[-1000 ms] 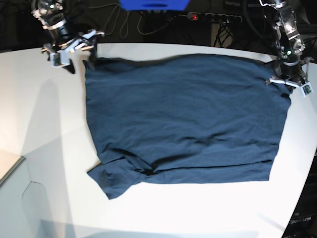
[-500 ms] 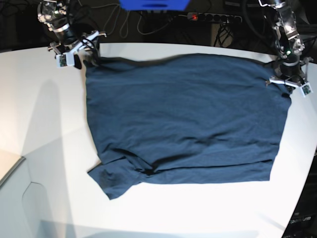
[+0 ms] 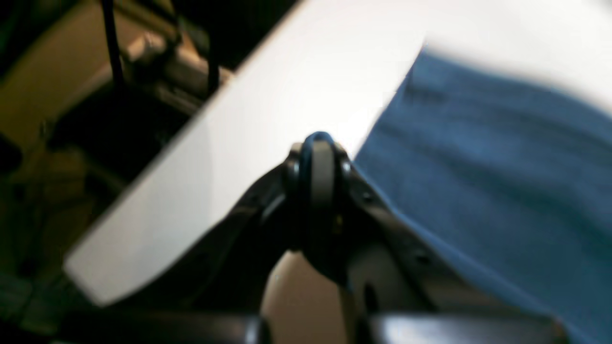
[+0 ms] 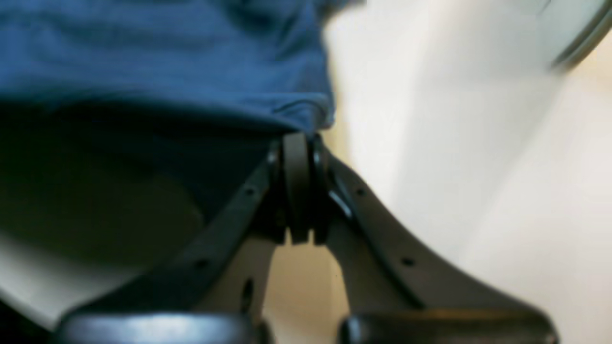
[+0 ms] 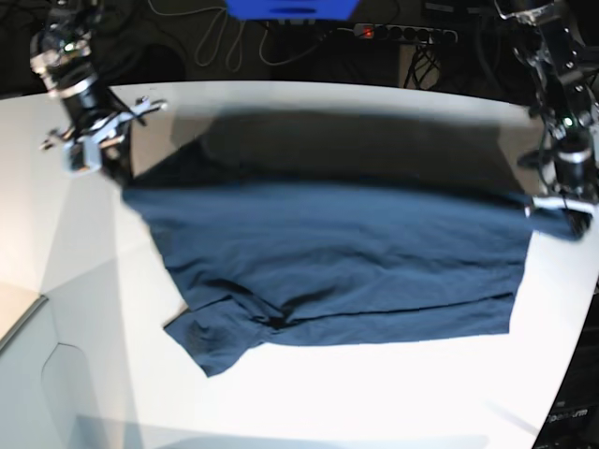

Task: Layout the t-shirt on the table in an organized manner, then fold the t-shirt properly
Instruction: 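Lift the shirt with both grippers and flick it over the table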

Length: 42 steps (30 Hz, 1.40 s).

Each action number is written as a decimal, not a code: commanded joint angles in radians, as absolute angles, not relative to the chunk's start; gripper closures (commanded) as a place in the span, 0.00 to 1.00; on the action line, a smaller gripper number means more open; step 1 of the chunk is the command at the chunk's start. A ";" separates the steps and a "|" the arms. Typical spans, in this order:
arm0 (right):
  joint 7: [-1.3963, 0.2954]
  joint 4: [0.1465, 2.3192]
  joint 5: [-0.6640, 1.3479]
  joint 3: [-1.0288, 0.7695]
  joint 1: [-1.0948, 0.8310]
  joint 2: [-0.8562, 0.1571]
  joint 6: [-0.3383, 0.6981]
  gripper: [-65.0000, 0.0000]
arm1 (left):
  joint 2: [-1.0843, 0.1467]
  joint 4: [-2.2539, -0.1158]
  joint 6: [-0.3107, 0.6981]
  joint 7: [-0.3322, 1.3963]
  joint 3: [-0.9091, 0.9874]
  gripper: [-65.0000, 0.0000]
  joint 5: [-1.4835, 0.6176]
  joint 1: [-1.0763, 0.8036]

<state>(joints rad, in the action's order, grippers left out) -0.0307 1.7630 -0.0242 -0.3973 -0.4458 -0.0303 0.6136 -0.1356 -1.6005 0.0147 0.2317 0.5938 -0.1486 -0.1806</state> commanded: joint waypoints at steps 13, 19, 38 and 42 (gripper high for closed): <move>-0.004 1.847 -0.007 -0.481 -0.081 -0.061 0.621 1.00 | -0.153 -1.639 0.004 0.197 0.458 1.00 -0.137 0.209; -0.004 1.659 -0.007 -0.476 0.159 -0.124 0.621 1.00 | -0.153 -1.420 -0.004 0.197 0.334 1.00 -0.136 0.456; -0.142 0.952 -0.008 -0.302 0.977 -0.340 0.618 1.00 | -0.110 -0.878 -0.005 0.186 0.177 1.00 -0.142 1.058; -0.142 0.914 -0.008 -0.272 1.069 -0.344 0.616 1.00 | -0.090 -0.877 -0.005 0.186 0.176 1.00 -0.139 1.133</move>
